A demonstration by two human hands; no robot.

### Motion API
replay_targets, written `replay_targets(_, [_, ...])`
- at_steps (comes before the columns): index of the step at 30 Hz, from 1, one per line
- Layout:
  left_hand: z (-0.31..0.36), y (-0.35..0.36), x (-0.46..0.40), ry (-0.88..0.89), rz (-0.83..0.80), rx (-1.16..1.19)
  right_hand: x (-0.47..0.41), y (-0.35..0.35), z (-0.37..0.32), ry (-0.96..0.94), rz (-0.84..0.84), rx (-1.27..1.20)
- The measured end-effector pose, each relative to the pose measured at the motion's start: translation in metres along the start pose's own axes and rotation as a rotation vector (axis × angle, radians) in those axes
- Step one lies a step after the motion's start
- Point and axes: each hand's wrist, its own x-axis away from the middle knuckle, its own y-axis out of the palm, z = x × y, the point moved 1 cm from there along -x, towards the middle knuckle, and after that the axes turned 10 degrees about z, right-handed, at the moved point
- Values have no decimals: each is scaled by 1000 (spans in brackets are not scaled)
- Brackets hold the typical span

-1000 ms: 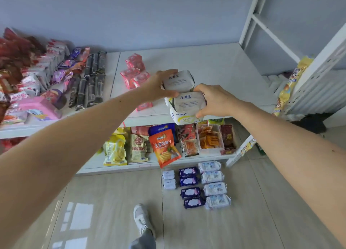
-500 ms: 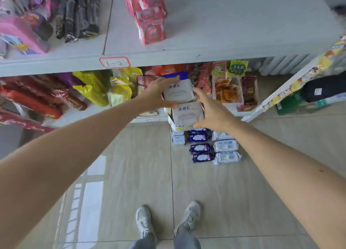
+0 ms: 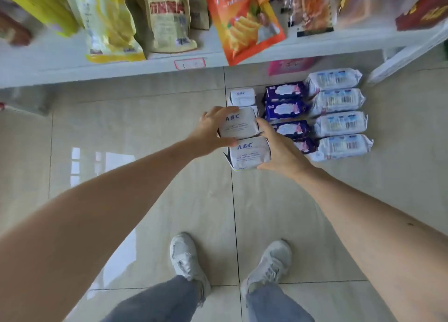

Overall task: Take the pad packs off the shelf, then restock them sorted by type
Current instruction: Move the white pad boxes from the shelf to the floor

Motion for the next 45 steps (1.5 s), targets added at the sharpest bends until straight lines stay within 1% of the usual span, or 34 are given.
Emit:
replay_targets(3, [-52, 62, -12, -14, -3, 13, -15, 54, 57, 14, -4, -1])
replay_targets(7, [-103, 128, -36, -3, 17, 22, -35, 110, 121, 33, 33, 17])
replay_targets(11, [-142, 172, -60, -26, 81, 61, -59, 146, 166, 7, 47, 92])
replay_targets(14, [-161, 187, -75, -10, 110, 60, -77, 160, 183, -28, 53, 116])
replay_targets(19, [-175, 193, -86, -5, 149, 94, -87, 165, 191, -98, 86, 206])
replay_targets(24, [-178, 193, -84, 26, 78, 67, -85, 160, 186, -136, 82, 390])
replay_targets(27, [-176, 190, -79, 61, 80, 52, -80, 157, 178, -234, 95, 560])
replay_targets(30, [-178, 189, -67, 11, 123, 66, -80, 155, 170, -328, 83, 656])
replay_targets(32, [-181, 192, -58, -19, 115, 84, -82, 156, 166, -357, 81, 682])
replay_targets(35, [-179, 196, -54, 8, 53, 63, -86, 159, 163, -360, 72, 743])
replay_targets(39, [-168, 201, -63, 22, 29, 81, -89, 151, 166, -326, 62, 814])
replay_targets(45, [-158, 205, -72, 27, 2, 29, -90, 146, 172, -297, 69, 847])
